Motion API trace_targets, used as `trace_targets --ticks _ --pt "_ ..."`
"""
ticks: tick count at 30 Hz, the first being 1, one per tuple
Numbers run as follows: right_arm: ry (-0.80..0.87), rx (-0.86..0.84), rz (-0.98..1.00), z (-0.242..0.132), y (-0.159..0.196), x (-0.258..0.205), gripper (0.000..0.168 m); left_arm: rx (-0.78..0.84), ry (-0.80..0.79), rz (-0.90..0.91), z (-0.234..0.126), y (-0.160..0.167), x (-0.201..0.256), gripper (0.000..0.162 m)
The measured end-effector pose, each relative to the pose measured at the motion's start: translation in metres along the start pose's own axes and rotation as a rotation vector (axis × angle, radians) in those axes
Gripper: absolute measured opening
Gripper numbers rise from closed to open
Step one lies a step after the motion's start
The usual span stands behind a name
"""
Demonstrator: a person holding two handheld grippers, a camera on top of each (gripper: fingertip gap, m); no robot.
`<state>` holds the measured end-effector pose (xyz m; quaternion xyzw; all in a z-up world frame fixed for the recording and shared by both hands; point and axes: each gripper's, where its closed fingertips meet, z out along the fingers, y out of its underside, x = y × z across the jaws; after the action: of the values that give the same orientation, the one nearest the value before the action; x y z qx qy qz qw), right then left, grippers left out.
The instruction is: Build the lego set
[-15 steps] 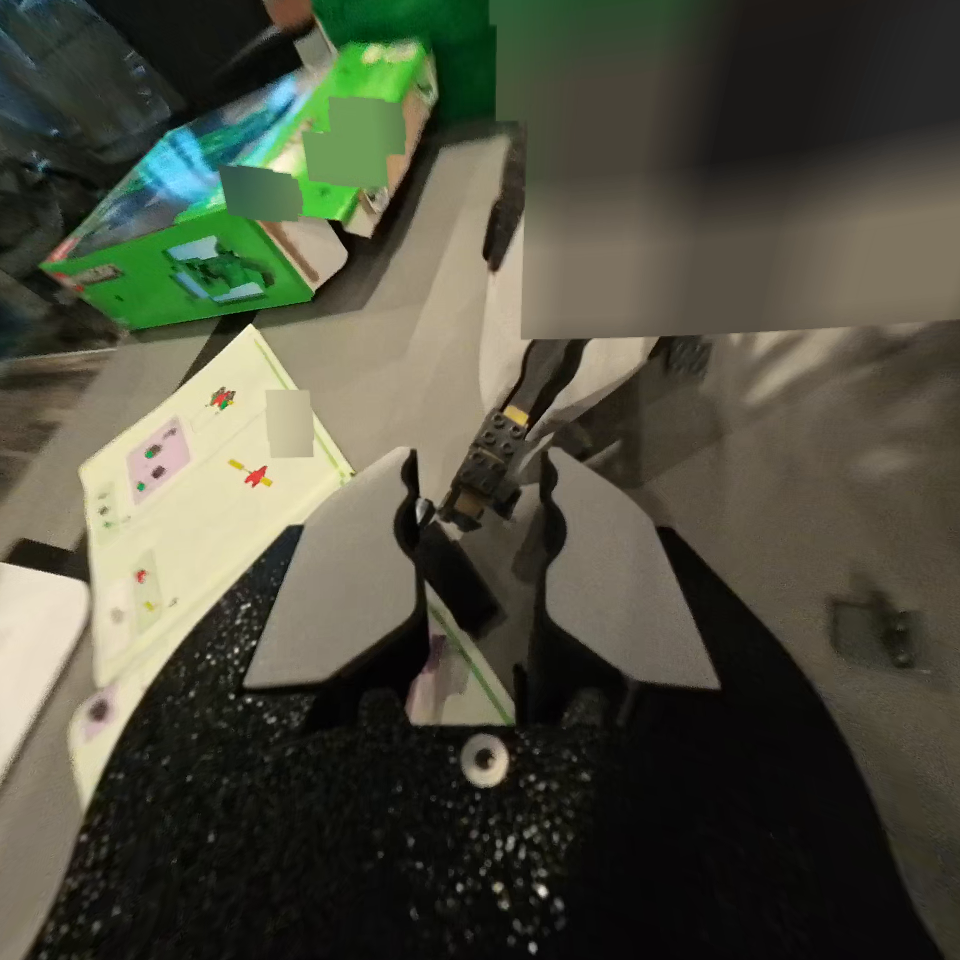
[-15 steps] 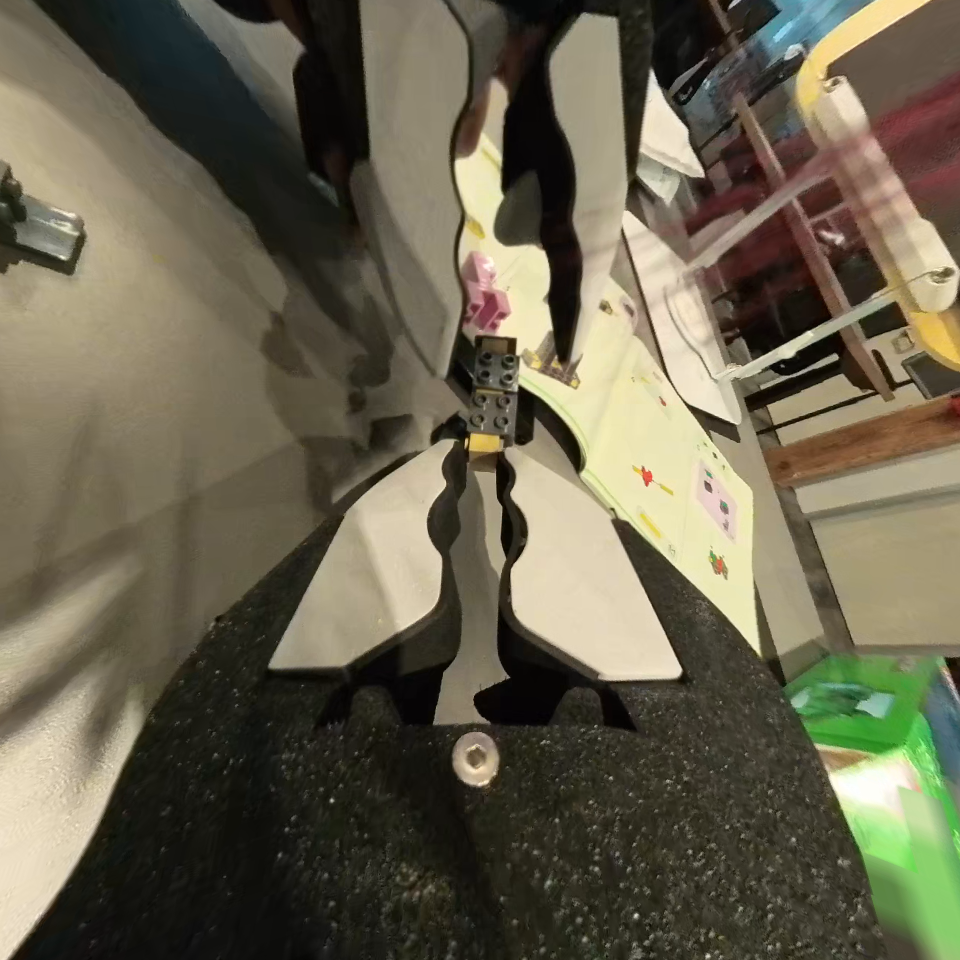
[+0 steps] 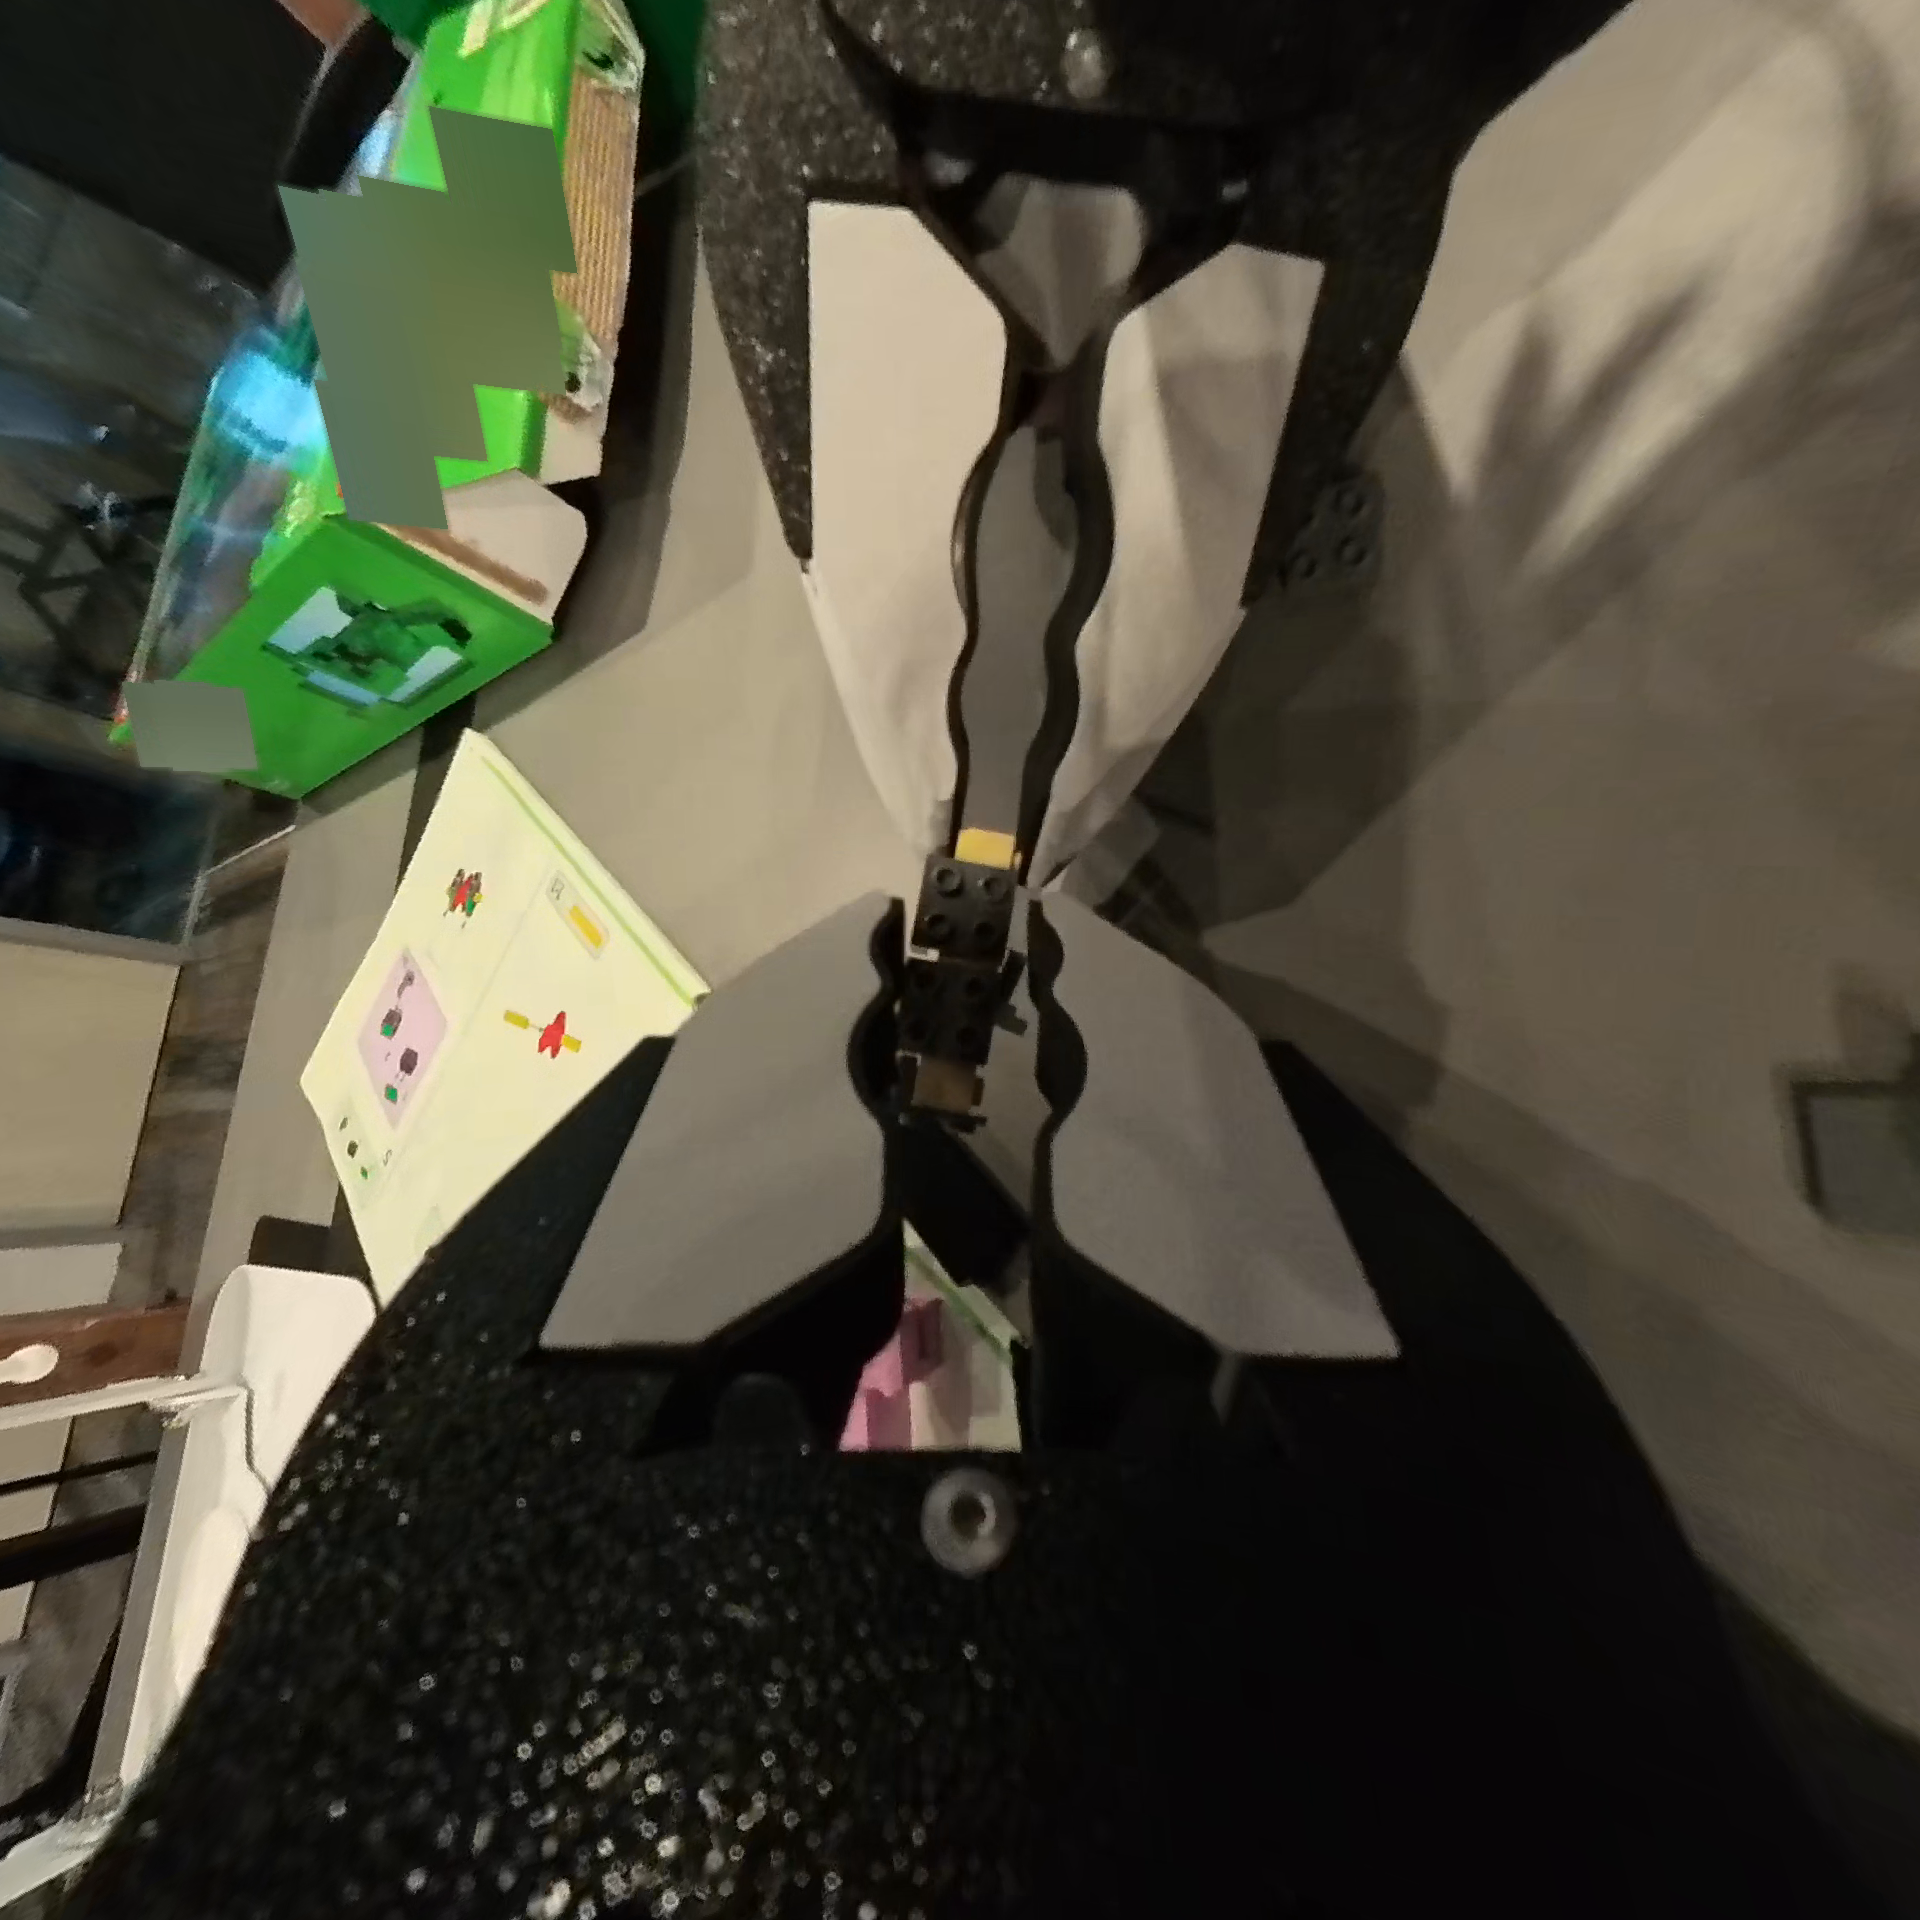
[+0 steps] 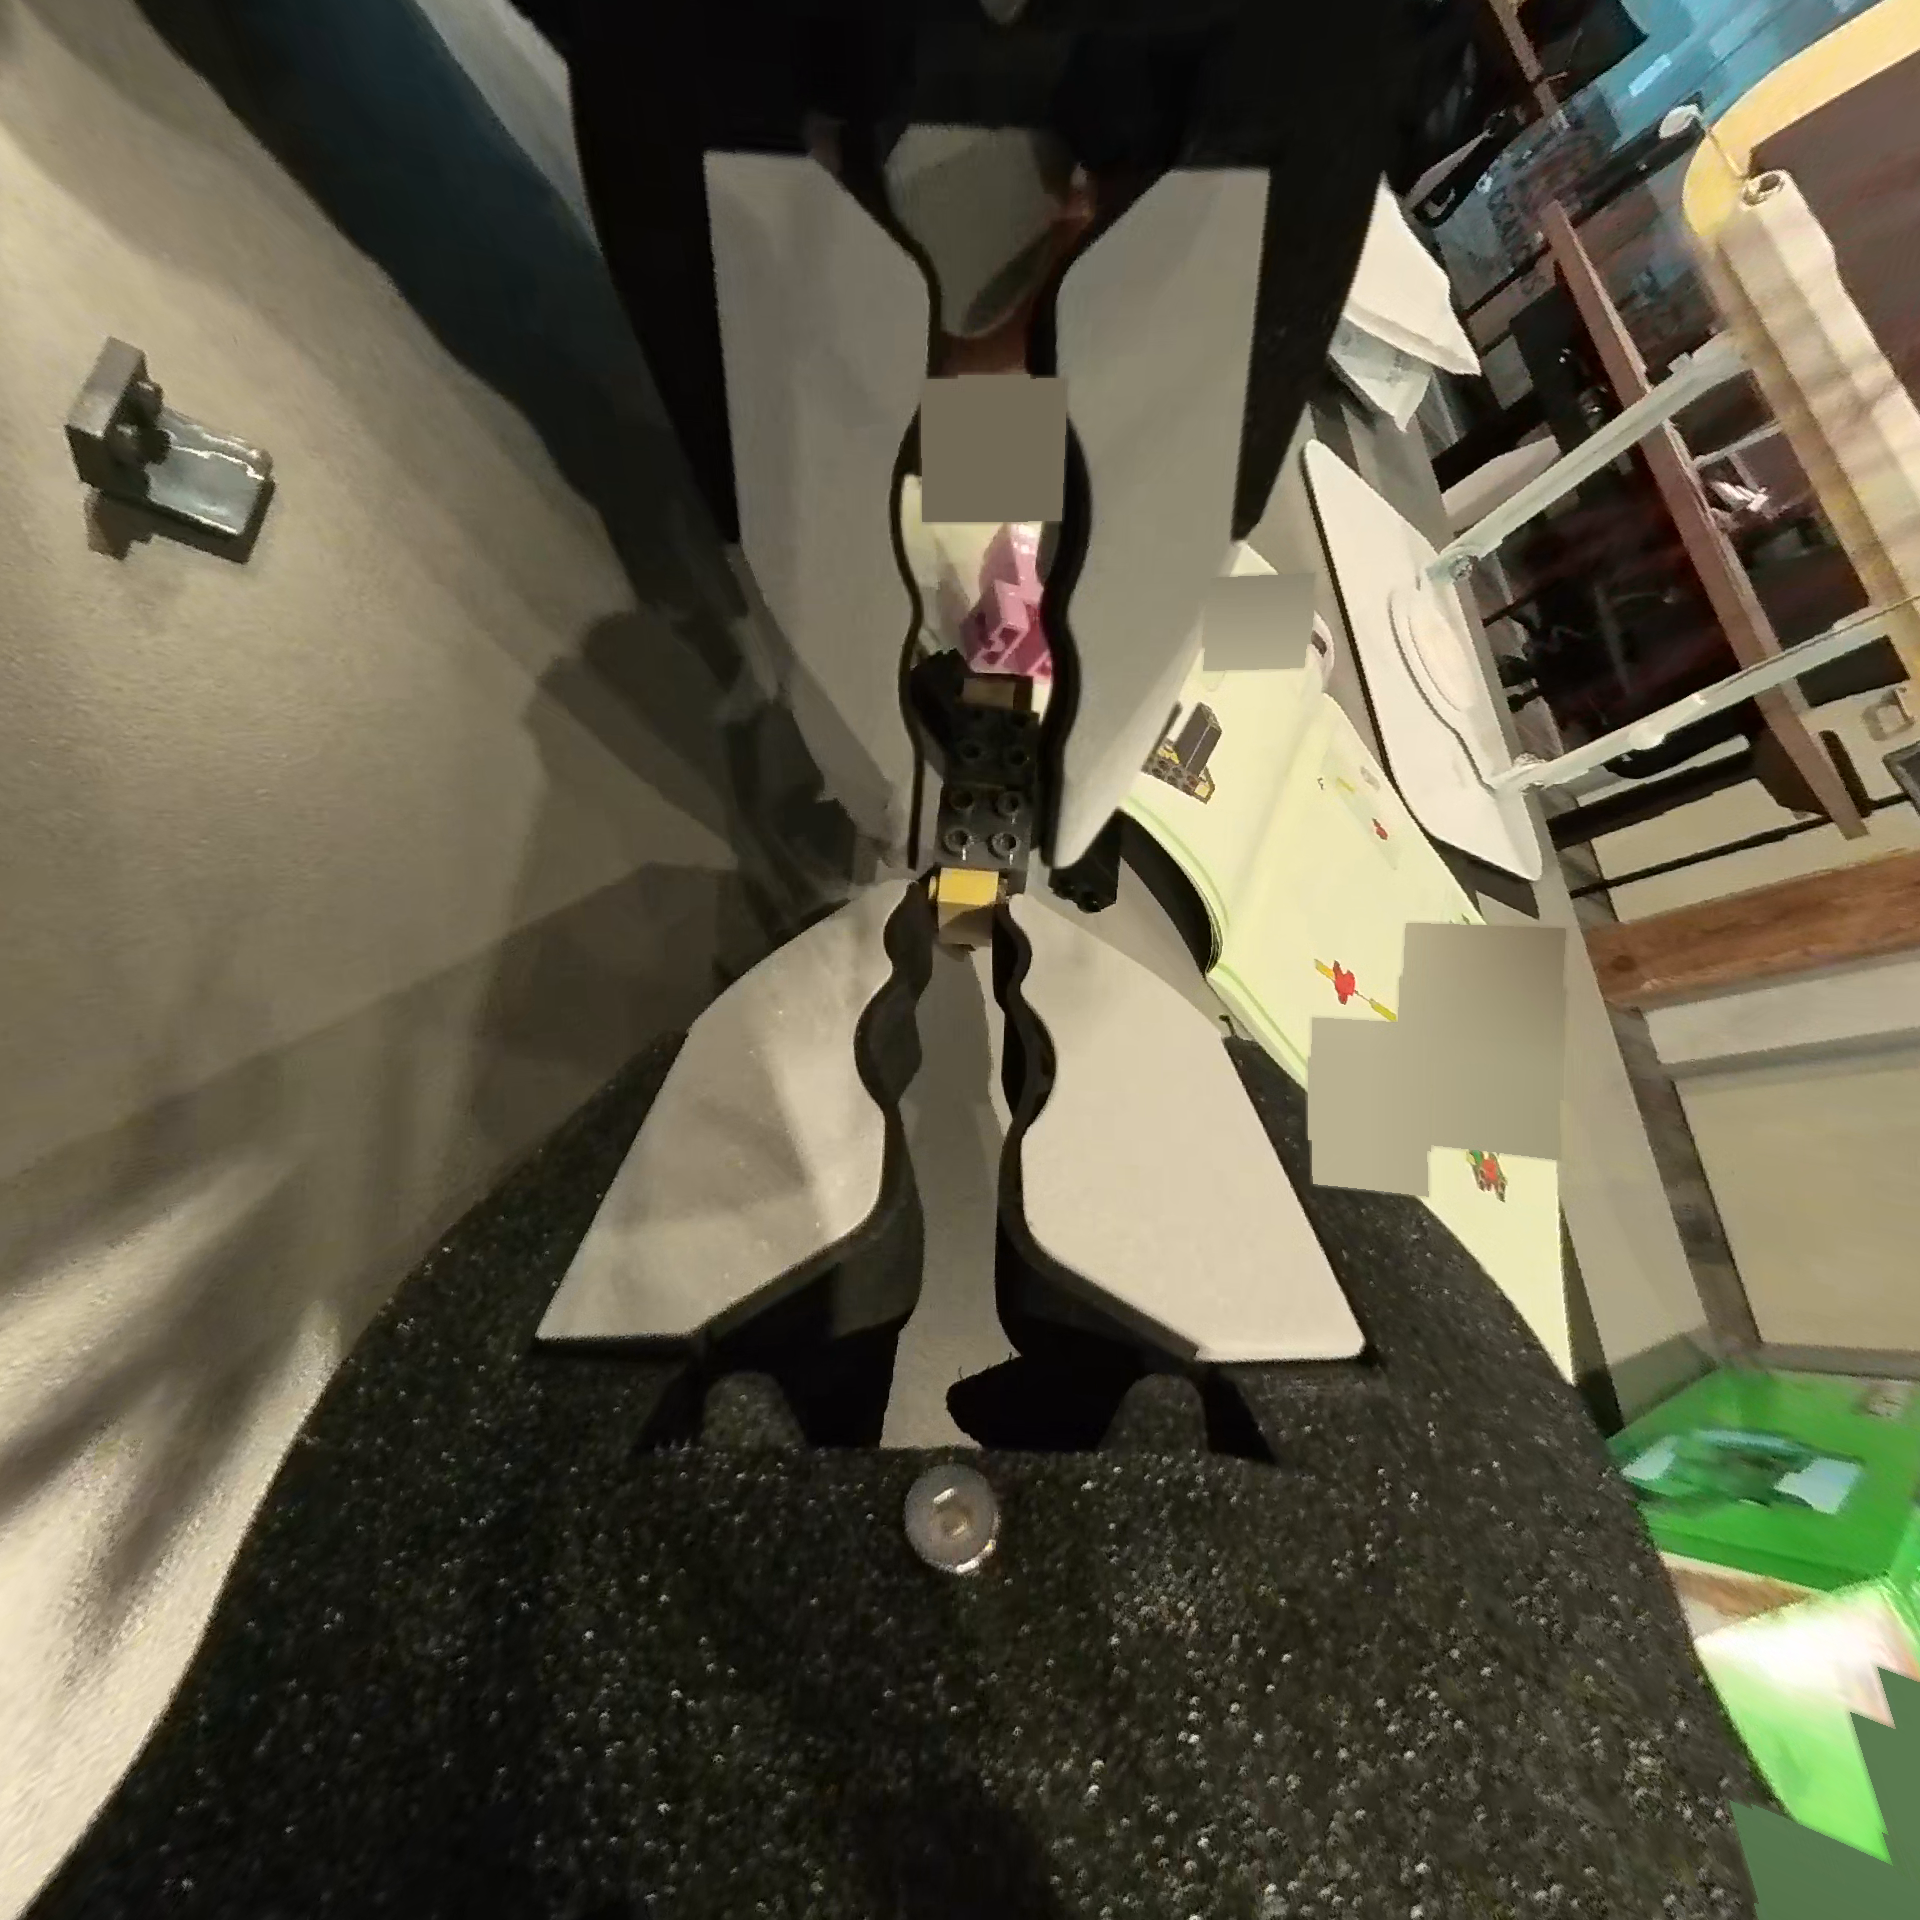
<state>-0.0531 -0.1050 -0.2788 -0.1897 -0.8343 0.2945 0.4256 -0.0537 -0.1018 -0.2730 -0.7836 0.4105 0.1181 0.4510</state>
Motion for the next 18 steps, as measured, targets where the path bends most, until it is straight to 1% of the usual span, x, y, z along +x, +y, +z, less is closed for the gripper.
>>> trace_targets --ticks 6,9,11,13,14,16,18 --pt "-0.003 0.008 0.011 0.0 0.0 0.0 0.011 -0.003 -0.001 -0.016 -0.003 0.002 -0.003 0.02" --pt "-0.002 0.007 0.011 0.0 0.0 0.0 0.011 0.007 -0.007 -0.04 -0.003 0.0 -0.005 0.025" --pt "0.006 0.002 0.003 0.001 0.0 0.001 0.01 0.003 -0.023 -0.07 -0.003 -0.001 -0.008 0.033" --pt "0.028 -0.012 -0.015 0.001 0.001 0.003 0.011 -0.013 -0.052 -0.118 -0.005 -0.002 -0.013 0.046" --pt "0.047 -0.023 -0.03 0.001 0.003 0.004 0.011 -0.016 -0.091 -0.153 -0.006 -0.002 -0.018 0.048" --pt "0.088 -0.048 -0.063 0.002 0.005 0.008 0.011 -0.009 -0.218 -0.259 -0.013 -0.002 -0.033 0.051" --pt "0.141 -0.078 -0.107 0.002 0.007 0.014 0.011 0.046 -0.345 -0.413 -0.023 -0.005 -0.046 0.053"
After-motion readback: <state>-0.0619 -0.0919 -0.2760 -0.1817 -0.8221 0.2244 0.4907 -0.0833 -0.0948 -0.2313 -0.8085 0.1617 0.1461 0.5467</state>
